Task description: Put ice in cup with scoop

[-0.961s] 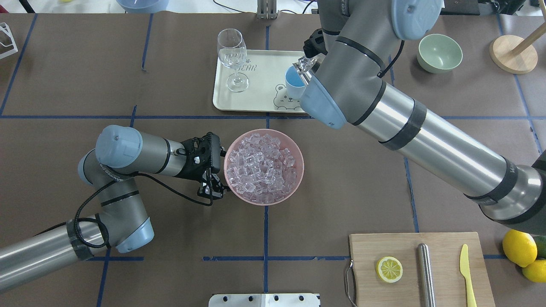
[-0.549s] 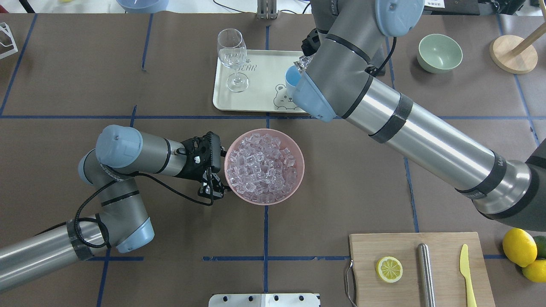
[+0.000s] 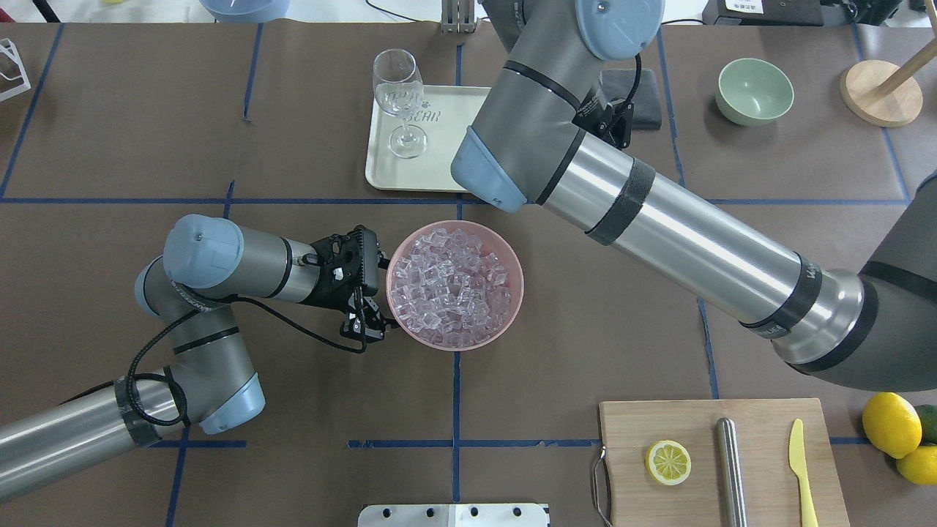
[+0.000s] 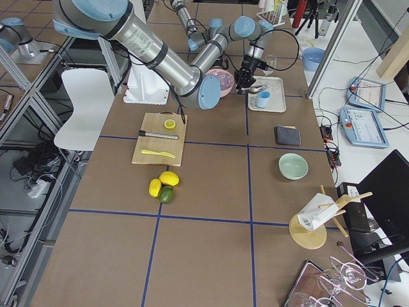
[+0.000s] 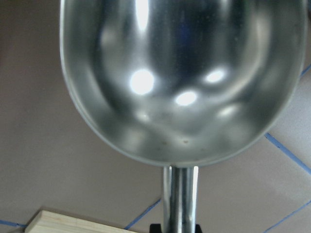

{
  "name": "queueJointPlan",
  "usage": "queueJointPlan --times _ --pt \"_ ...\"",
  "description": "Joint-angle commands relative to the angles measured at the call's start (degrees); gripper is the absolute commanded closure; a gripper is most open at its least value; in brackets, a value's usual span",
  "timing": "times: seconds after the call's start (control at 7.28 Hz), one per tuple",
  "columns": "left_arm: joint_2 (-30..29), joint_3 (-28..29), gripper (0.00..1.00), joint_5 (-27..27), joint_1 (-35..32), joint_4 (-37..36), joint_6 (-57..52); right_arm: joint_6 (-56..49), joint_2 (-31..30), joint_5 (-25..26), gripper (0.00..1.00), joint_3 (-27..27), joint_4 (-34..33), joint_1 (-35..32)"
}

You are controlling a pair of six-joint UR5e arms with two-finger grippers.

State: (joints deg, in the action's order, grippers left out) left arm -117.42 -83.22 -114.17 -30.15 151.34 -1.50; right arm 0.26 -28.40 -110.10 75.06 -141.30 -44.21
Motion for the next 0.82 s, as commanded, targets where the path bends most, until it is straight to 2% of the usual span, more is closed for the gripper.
queueJointPlan --times 0.0,0.69 --pt "0.0 0.08 0.0 0.09 0.0 0.01 0.0 -2.97 0.28 3.12 1.0 0.26 -3.53 0.53" --pt "0.0 -0.01 0.0 0.0 0.0 0.19 0.0 -8.17 1.51 5.94 1.0 0.7 -7.58 0.62"
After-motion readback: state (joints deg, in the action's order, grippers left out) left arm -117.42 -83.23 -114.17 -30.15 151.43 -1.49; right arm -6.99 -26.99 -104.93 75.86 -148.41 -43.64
